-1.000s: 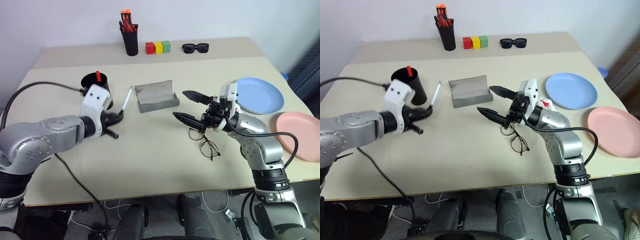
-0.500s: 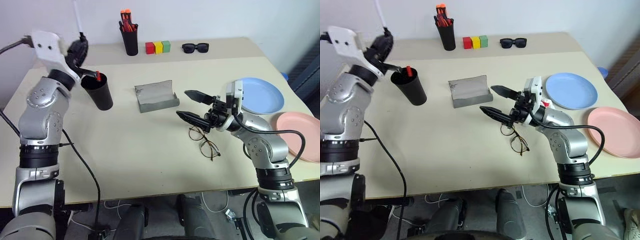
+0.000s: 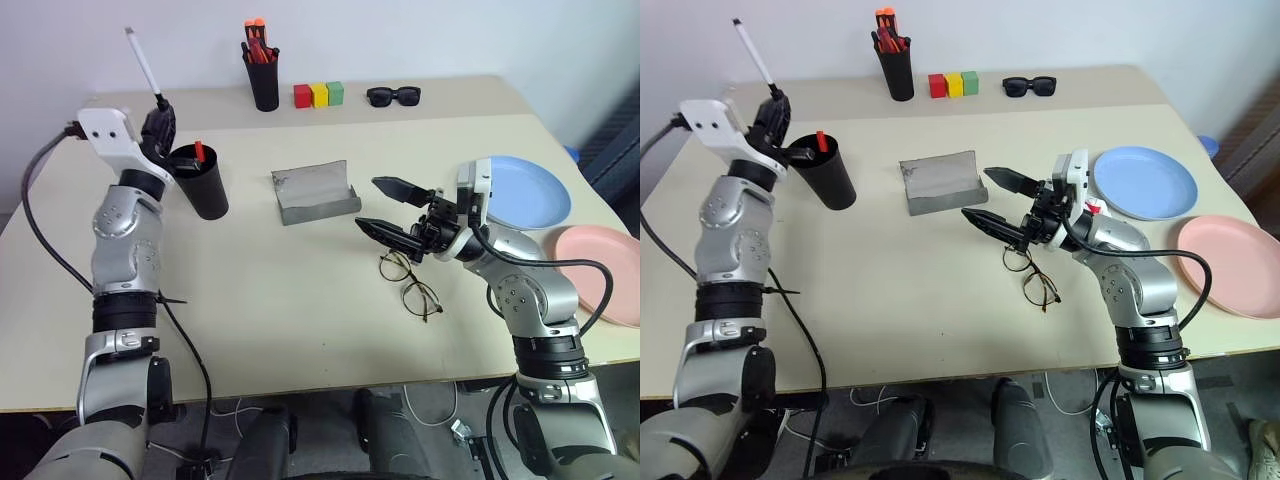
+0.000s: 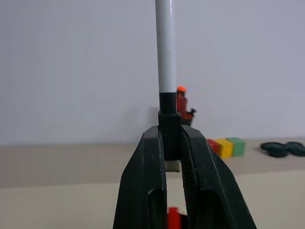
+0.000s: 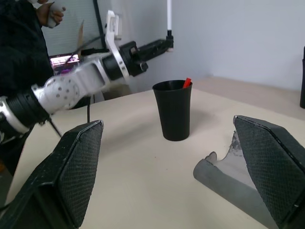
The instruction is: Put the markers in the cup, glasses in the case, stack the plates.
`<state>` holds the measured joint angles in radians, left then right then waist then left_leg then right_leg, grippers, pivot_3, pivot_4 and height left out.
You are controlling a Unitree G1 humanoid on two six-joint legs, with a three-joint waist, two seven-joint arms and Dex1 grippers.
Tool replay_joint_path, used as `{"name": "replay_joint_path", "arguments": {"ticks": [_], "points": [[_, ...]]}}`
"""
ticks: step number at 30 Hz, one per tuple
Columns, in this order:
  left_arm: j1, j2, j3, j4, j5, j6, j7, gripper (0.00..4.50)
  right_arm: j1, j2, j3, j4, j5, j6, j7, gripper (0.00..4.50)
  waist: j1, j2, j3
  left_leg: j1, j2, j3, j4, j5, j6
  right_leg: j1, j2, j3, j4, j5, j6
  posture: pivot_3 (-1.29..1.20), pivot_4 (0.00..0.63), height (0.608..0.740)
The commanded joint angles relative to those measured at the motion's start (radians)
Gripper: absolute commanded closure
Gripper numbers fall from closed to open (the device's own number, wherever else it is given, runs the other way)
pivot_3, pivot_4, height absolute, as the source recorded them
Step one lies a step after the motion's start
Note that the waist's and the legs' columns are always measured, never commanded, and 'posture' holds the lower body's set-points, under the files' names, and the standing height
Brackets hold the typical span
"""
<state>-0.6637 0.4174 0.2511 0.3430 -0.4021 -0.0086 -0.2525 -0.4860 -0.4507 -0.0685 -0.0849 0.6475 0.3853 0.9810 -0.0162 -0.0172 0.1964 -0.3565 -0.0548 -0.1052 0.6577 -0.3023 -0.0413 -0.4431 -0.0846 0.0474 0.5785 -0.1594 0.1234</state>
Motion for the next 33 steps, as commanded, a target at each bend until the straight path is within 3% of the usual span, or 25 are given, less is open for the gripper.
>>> {"name": "replay_joint_path", "arguments": {"ticks": [1, 9, 16, 18, 27, 33], "points": [[0.029, 0.001, 0.037, -0.054, 0.011, 0.007, 0.024, 4.46, -0.022, -0.002, -0.015, -0.039, 0.002, -0.021, -0.002, 0.0, -0.002, 0.0, 0.0, 0.0, 0.0, 0.0, 0.0, 0.0, 0.0, 0.0, 0.0, 0.0, 0.0, 0.0, 0.0, 0.0, 0.15, 0.74], [0.045, -0.007, 0.044, -0.025, 0.034, 0.01, 0.037, 4.46, -0.022, -0.003, -0.009, -0.03, -0.011, -0.027, 0.004, 0.0, 0.005, 0.0, 0.0, -0.001, 0.0, -0.001, 0.002, 0.0, 0.0, 0.001, 0.0, 0.0, 0.0, 0.0, 0.0, 0.0, 0.15, 0.74], [0.018, -0.017, 0.041, -0.034, 0.027, 0.011, 0.034, 1.26, -0.029, 0.003, 0.0, -0.028, -0.019, -0.033, 0.001, 0.0, 0.003, 0.0, 0.0, -0.001, 0.0, -0.001, 0.002, 0.0, 0.001, 0.001, 0.0, 0.0, 0.0, 0.0, 0.0, 0.0, 0.15, 0.74], [0.015, -0.014, 0.036, -0.041, 0.033, 0.009, 0.028, 0.1, -0.03, 0.003, 0.001, -0.024, -0.022, -0.036, 0.002, 0.0, 0.003, 0.0, 0.0, -0.001, 0.0, -0.001, 0.002, 0.0, 0.001, 0.001, 0.0, 0.0, 0.0, 0.0, 0.0, 0.0, 0.15, 0.74], [-0.036, -0.017, -0.048, -0.206, -0.056, 0.176, -0.154, 0.04, -0.039, 0.018, -0.002, -0.003, -0.035, -0.055, 0.001, 0.0, 0.005, 0.0, 0.0, -0.002, 0.0, -0.001, 0.004, 0.0, 0.001, 0.001, 0.0, -0.001, 0.001, 0.0, 0.0, 0.0, 0.15, 0.74], [-0.198, -0.017, -0.233, -0.091, 0.022, 0.259, -0.374, 0.04, -0.044, 0.025, -0.005, 0.005, -0.041, -0.069, -0.001, 0.0, 0.001, 0.0, 0.0, -0.001, 0.0, -0.001, 0.004, -0.001, 0.001, 0.002, 0.0, -0.001, 0.001, 0.0, 0.0, 0.0, 0.15, 0.74]]}}
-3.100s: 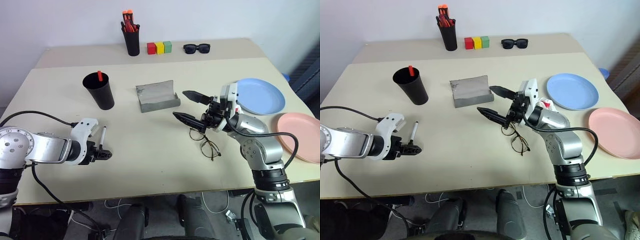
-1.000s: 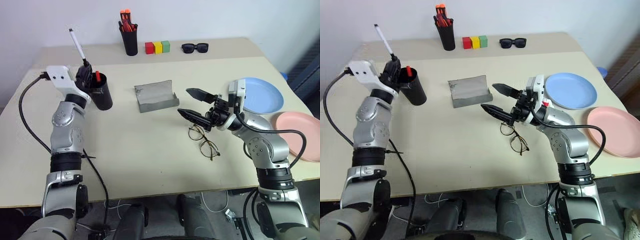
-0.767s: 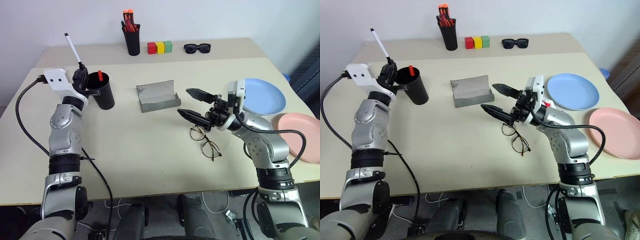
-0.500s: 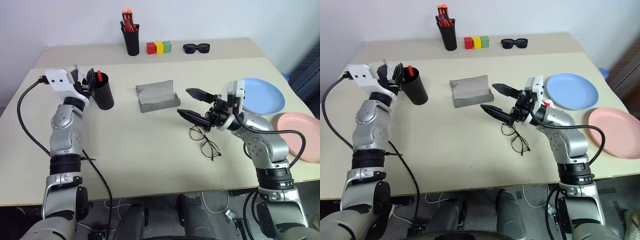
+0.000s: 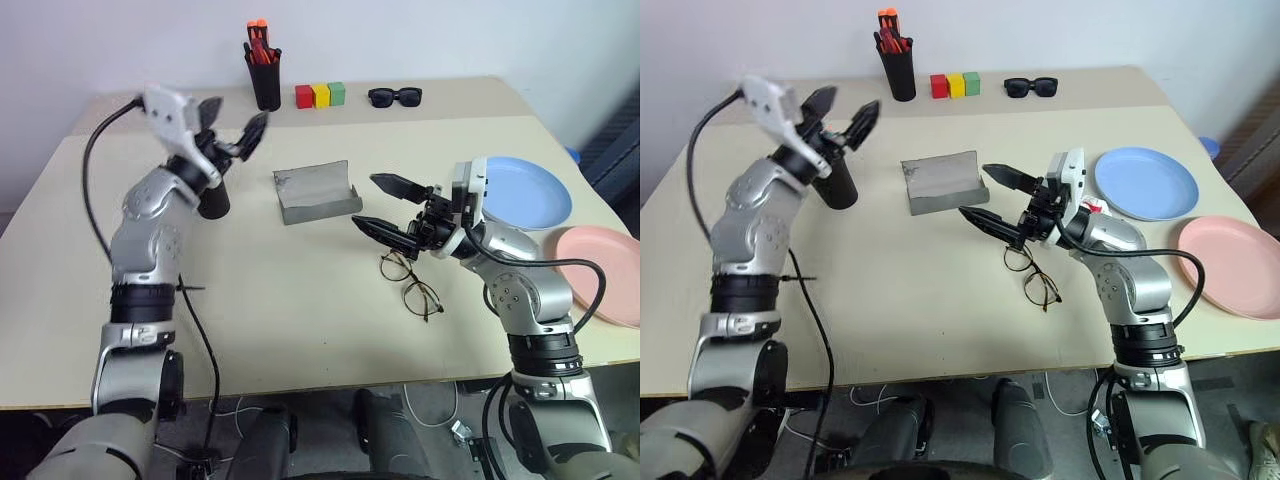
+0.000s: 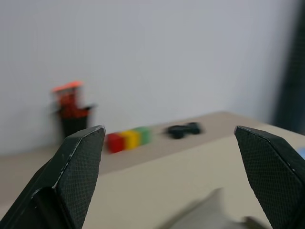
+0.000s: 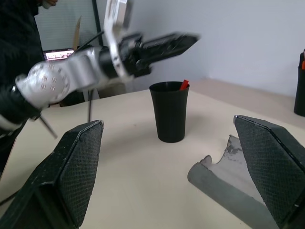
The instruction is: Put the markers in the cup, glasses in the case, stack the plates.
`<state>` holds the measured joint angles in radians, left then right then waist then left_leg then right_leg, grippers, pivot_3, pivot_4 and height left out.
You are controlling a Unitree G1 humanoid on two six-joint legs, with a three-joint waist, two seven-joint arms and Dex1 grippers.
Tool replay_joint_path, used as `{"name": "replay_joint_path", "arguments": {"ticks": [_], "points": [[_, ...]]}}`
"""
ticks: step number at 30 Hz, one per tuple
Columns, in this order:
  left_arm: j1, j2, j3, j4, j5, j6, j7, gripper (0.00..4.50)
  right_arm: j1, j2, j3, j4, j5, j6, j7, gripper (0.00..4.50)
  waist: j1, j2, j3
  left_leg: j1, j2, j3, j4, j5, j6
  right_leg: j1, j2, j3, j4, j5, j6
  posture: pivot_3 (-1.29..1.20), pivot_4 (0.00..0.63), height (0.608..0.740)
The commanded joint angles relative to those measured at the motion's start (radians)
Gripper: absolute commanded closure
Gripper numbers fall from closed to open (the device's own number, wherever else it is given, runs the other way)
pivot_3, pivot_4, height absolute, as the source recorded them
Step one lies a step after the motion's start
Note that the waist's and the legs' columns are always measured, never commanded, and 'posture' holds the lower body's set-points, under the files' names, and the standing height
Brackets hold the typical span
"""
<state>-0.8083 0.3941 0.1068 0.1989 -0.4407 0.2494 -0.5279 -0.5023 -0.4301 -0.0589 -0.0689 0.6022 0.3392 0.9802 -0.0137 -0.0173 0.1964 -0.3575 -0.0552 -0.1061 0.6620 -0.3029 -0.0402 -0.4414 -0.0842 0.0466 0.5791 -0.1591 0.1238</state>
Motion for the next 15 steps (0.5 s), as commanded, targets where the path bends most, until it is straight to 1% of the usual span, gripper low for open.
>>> {"name": "replay_joint_path", "arguments": {"ticks": [1, 2, 3, 6, 8, 15], "points": [[-0.083, 0.003, -0.152, 0.12, 0.112, 0.027, -0.131, 0.04, -0.026, 0.004, -0.015, -0.013, 0.004, -0.025, -0.001, 0.0, -0.001, 0.001, 0.0, 0.0, 0.0, 0.0, 0.0, 0.0, 0.0, 0.0, 0.0, 0.0, 0.0, 0.0, 0.0, 0.0, 0.15, 0.74], [-0.104, 0.0, -0.194, 0.172, 0.147, 0.045, -0.154, 0.04, -0.025, 0.004, -0.014, -0.013, 0.003, -0.027, -0.001, 0.0, -0.001, 0.001, 0.0, 0.001, 0.0, 0.0, 0.0, 0.0, 0.0, 0.0, 0.0, 0.0, 0.0, 0.0, 0.0, 0.0, 0.15, 0.74], [-0.12, -0.011, -0.227, 0.226, 0.176, 0.007, -0.192, 0.04, -0.023, 0.003, -0.016, -0.016, 0.002, -0.029, -0.002, 0.0, -0.001, 0.001, 0.0, 0.001, 0.0, 0.0, 0.0, 0.0, 0.001, 0.001, 0.0, 0.0, 0.0, 0.0, 0.0, 0.0, 0.15, 0.74], [-0.177, -0.059, -0.298, 0.418, 0.264, -0.028, -0.219, 0.04, -0.01, -0.007, -0.027, -0.03, 0.0, -0.034, -0.013, 0.0, -0.006, 0.001, 0.0, 0.001, 0.0, 0.0, 0.0, -0.001, 0.002, 0.001, 0.001, 0.0, 0.0, 0.0, 0.0, 0.0, 0.15, 0.74], [-0.204, -0.073, -0.339, 0.518, 0.334, -0.072, -0.219, 0.04, 0.002, -0.014, -0.034, -0.045, 0.001, -0.034, -0.022, 0.0, -0.007, 0.001, 0.0, 0.001, 0.0, 0.0, 0.0, -0.002, 0.003, 0.001, 0.001, 0.0, 0.0, 0.0, 0.0, 0.0, 0.15, 0.74], [-0.26, -0.126, -0.357, 0.735, 0.402, -0.114, -0.31, 0.04, 0.039, -0.024, -0.047, -0.088, 0.001, -0.034, -0.051, 0.0, 0.0, 0.001, 0.0, -0.001, 0.0, 0.0, 0.0, -0.002, 0.003, -0.001, 0.001, 0.0, 0.0, 0.0, 0.0, 0.0, 0.15, 0.74]]}}
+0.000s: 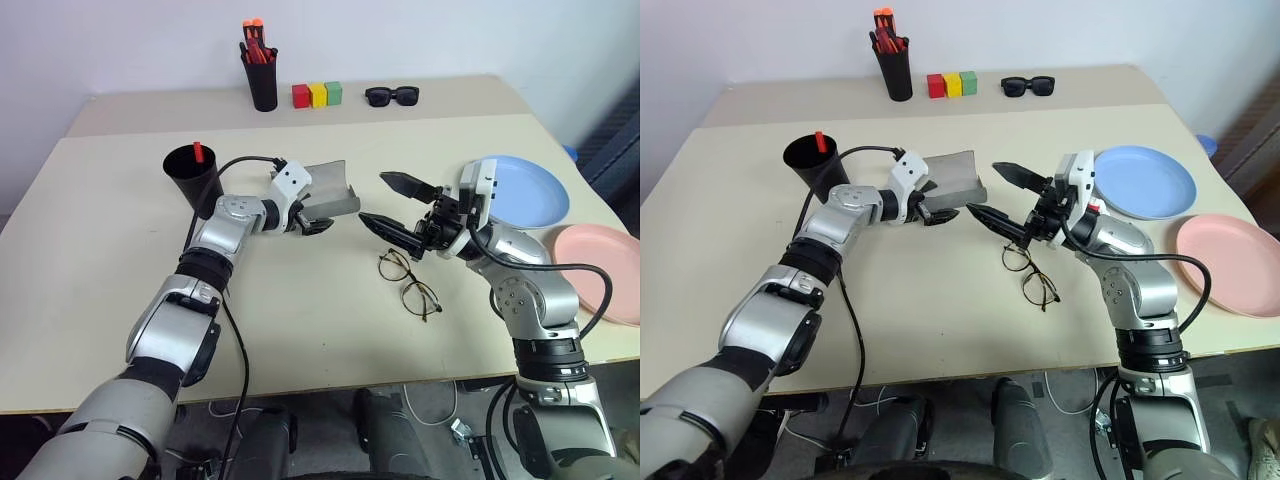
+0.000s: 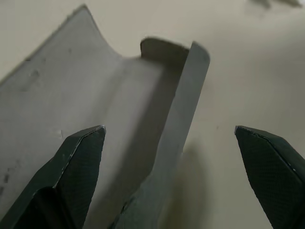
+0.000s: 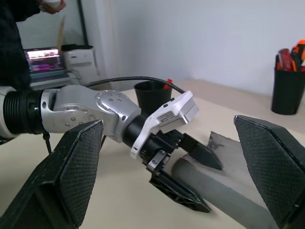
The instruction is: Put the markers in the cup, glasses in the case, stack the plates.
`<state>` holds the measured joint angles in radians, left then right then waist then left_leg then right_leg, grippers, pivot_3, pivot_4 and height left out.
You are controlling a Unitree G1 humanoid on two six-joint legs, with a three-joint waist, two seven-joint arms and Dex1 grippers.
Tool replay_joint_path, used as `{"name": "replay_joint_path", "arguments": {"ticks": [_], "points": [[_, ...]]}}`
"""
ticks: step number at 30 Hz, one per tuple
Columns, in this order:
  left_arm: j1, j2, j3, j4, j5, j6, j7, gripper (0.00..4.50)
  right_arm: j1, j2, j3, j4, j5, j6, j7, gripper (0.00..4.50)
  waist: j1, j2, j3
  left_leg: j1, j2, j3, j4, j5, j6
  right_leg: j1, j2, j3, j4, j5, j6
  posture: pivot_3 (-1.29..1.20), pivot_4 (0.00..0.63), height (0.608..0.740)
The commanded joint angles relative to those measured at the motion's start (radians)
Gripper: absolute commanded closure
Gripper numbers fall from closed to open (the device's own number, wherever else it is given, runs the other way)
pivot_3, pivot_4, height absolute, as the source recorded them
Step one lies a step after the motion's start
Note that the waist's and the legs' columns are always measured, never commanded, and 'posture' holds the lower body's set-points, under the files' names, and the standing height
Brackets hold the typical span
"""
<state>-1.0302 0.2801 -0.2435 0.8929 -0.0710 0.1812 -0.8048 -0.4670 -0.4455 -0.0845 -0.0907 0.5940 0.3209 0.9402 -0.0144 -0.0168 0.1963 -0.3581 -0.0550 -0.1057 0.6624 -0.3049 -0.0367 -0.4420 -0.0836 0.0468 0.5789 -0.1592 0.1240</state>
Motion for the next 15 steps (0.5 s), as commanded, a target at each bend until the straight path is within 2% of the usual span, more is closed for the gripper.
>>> {"name": "replay_joint_path", "arguments": {"ticks": [1, 4, 11, 15], "points": [[-0.044, -0.017, -0.005, 0.06, 0.042, -0.049, -0.039, 0.04, 0.006, -0.008, -0.021, -0.07, 0.008, -0.017, -0.014, 0.0, 0.0, 0.0, 0.0, 0.0, 0.0, 0.0, 0.0, 0.0, 0.0, 0.0, 0.0, 0.0, 0.0, 0.0, 0.0, 0.0, 0.15, 0.74], [-0.059, -0.03, 0.011, 0.086, 0.056, -0.07, -0.052, 0.89, 0.011, -0.007, -0.019, -0.076, 0.003, -0.02, -0.022, 0.0, 0.0, 0.0, 0.0, 0.0, 0.0, 0.0, 0.0, 0.0, 0.0, 0.0, 0.0, 0.0, 0.0, 0.0, 0.0, 0.0, 0.15, 0.74], [-0.046, -0.024, 0.019, 0.069, 0.073, -0.084, -0.096, 4.41, 0.004, -0.004, -0.012, -0.066, -0.005, -0.029, -0.026, 0.0, 0.0, 0.0, 0.0, 0.001, 0.0, 0.0, 0.0, 0.0, 0.0, 0.0, 0.0, 0.0, 0.001, 0.0, 0.0, 0.0, 0.15, 0.74], [-0.02, 0.016, 0.014, -0.014, 0.054, -0.051, -0.22, 4.47, -0.001, -0.002, -0.007, -0.062, -0.008, -0.031, -0.026, 0.0, -0.001, 0.0, 0.0, 0.0, 0.0, 0.0, 0.001, 0.0, 0.0, 0.001, 0.0, 0.0, 0.001, 0.0, 0.0, 0.0, 0.15, 0.74]]}}
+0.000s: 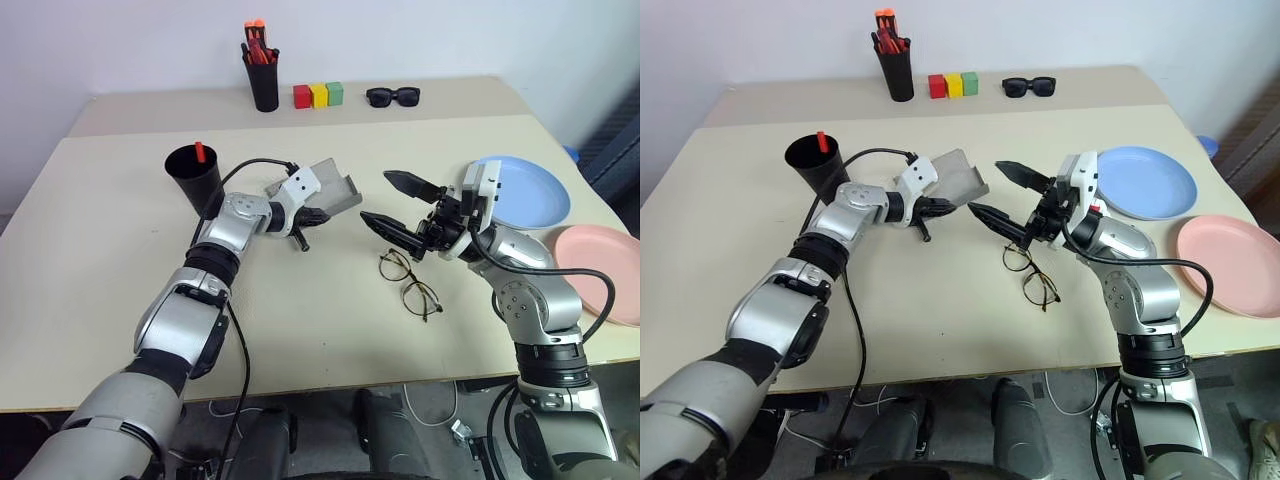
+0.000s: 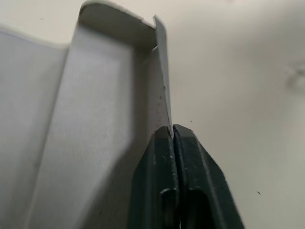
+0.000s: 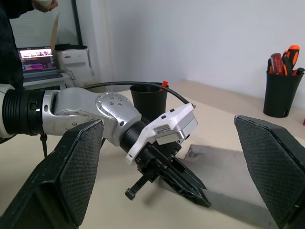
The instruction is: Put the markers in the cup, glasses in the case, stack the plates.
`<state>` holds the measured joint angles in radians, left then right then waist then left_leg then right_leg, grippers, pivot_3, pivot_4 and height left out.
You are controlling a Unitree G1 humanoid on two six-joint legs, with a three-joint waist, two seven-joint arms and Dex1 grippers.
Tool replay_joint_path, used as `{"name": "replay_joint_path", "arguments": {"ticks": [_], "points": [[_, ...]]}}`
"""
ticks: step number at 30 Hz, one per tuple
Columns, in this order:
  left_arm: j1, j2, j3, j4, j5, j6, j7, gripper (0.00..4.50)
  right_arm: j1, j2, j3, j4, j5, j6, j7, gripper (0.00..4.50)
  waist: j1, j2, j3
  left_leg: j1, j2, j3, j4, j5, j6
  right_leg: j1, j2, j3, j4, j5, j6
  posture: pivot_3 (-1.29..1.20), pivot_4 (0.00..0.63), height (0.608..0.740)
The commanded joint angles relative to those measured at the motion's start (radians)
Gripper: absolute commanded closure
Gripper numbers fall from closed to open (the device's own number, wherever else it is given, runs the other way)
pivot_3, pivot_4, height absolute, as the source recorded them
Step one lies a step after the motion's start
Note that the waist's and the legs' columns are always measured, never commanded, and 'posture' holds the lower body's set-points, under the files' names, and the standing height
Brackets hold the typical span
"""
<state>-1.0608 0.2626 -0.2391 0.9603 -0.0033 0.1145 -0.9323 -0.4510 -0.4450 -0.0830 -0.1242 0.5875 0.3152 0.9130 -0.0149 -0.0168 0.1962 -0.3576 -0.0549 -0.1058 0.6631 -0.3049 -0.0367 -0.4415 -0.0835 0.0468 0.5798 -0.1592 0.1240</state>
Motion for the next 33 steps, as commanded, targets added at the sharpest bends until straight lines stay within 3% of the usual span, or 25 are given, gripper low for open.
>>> {"name": "replay_joint_path", "arguments": {"ticks": [1, 4, 11, 20, 23, 30, 33], "points": [[0.02, 0.053, 0.006, -0.107, -0.015, 0.026, -0.13, 4.47, -0.019, -0.003, -0.009, -0.027, -0.001, -0.025, 0.002, 0.0, -0.002, 0.0, 0.0, 0.0, 0.0, 0.0, 0.0, 0.0, 0.0, 0.0, 0.0, 0.0, 0.0, 0.0, 0.0, 0.0, 0.15, 0.74], [0.054, 0.14, -0.013, -0.196, -0.015, 0.053, -0.279, 4.47, -0.022, -0.005, -0.009, -0.021, -0.006, -0.027, 0.007, 0.0, -0.009, 0.0, 0.0, 0.0, 0.0, 0.0, 0.0, 0.0, 0.001, -0.001, 0.0, 0.0, 0.0, 0.0, 0.0, 0.0, 0.15, 0.74], [0.126, 0.328, -0.029, -0.286, -0.026, -0.081, -0.568, 4.47, -0.029, -0.002, -0.007, -0.012, -0.01, -0.026, 0.015, 0.0, -0.005, 0.0, 0.0, 0.0, 0.001, 0.0, 0.0, -0.001, 0.001, -0.001, 0.0, 0.0, 0.001, 0.0, 0.0, 0.0, 0.15, 0.74], [0.146, 0.335, -0.009, -0.236, -0.031, -0.22, -0.672, 4.47, -0.035, -0.007, -0.006, -0.011, -0.009, -0.017, 0.023, 0.0, 0.0, 0.0, 0.0, 0.0, 0.0, 0.0, 0.001, -0.001, 0.001, 0.0, 0.0, 0.0, 0.001, 0.0, 0.0, 0.0, 0.15, 0.74], [0.145, 0.319, 0.0, -0.22, -0.034, -0.221, -0.663, 3.61, -0.036, -0.011, -0.008, -0.013, -0.008, -0.013, 0.023, 0.0, -0.002, 0.0, 0.0, 0.0, 0.001, 0.0, 0.001, -0.001, 0.001, -0.001, 0.0, 0.0, 0.001, 0.0, 0.0, 0.0, 0.15, 0.74], [0.145, 0.313, 0.032, -0.262, -0.048, -0.211, -0.596, 0.06, -0.032, -0.012, -0.004, -0.018, -0.008, -0.005, 0.023, 0.0, -0.002, 0.0, 0.0, 0.0, 0.001, 0.0, 0.001, -0.001, 0.001, -0.001, 0.0, 0.0, 0.001, 0.0, 0.0, 0.0, 0.15, 0.74], [0.15, 0.332, 0.066, -0.328, -0.096, -0.149, -0.603, 0.06, -0.024, -0.02, -0.003, -0.026, -0.01, 0.003, 0.024, 0.0, -0.003, 0.0, 0.0, 0.0, 0.001, 0.0, 0.001, -0.001, 0.001, -0.001, 0.0, 0.0, 0.001, 0.0, 0.0, 0.0, 0.15, 0.74]]}}
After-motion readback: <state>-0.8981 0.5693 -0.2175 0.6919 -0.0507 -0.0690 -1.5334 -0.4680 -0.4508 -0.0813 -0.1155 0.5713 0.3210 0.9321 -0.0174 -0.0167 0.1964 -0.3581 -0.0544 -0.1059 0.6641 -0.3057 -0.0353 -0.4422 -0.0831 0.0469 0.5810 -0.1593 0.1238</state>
